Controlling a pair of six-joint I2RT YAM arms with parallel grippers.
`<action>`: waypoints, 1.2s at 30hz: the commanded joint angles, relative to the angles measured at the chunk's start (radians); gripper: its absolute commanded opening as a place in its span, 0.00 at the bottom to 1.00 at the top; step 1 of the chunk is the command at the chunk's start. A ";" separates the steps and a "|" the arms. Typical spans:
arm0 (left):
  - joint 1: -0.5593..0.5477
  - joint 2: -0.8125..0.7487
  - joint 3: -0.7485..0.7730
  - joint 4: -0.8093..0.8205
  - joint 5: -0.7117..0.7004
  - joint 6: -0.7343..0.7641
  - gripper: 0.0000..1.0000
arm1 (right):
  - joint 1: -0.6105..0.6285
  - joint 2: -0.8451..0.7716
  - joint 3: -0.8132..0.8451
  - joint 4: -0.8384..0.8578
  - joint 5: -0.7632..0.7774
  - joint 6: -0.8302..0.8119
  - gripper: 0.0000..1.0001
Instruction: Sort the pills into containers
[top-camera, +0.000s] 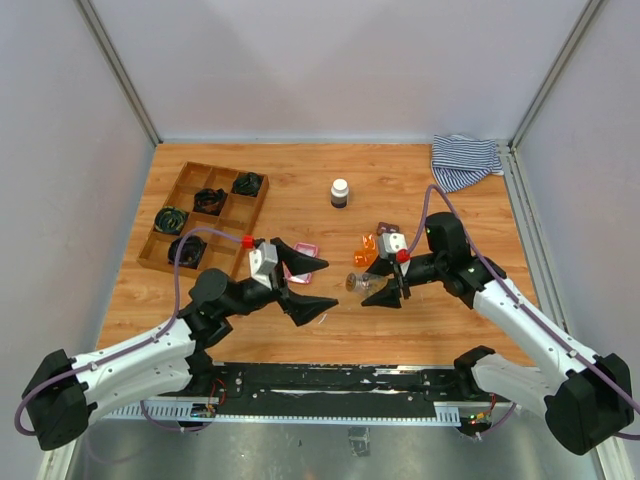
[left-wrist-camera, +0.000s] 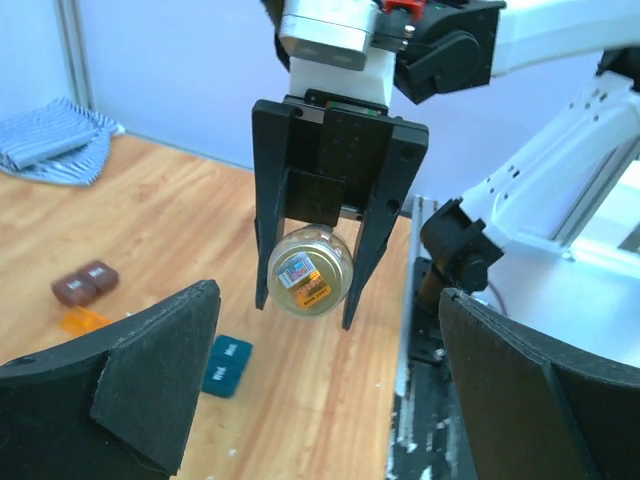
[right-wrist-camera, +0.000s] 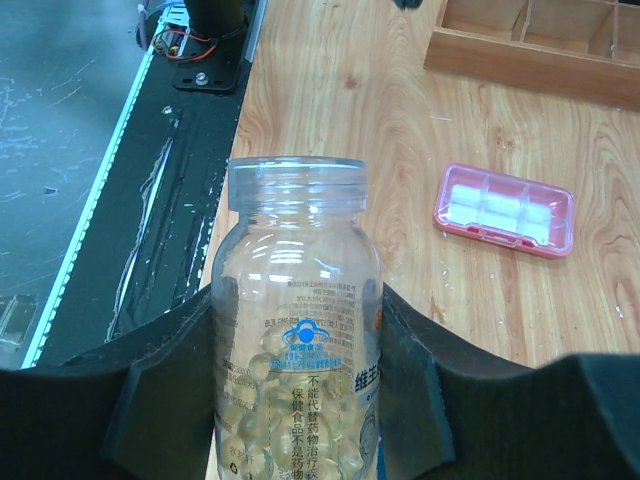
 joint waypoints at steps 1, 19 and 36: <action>-0.006 -0.024 -0.048 0.166 0.084 0.225 0.99 | -0.018 -0.013 0.040 -0.043 -0.043 -0.061 0.01; -0.007 0.218 0.073 0.217 0.216 0.393 0.91 | -0.018 -0.018 0.039 -0.074 -0.047 -0.106 0.01; -0.024 0.282 0.084 0.217 0.185 0.370 0.70 | -0.018 -0.012 0.041 -0.074 -0.043 -0.103 0.01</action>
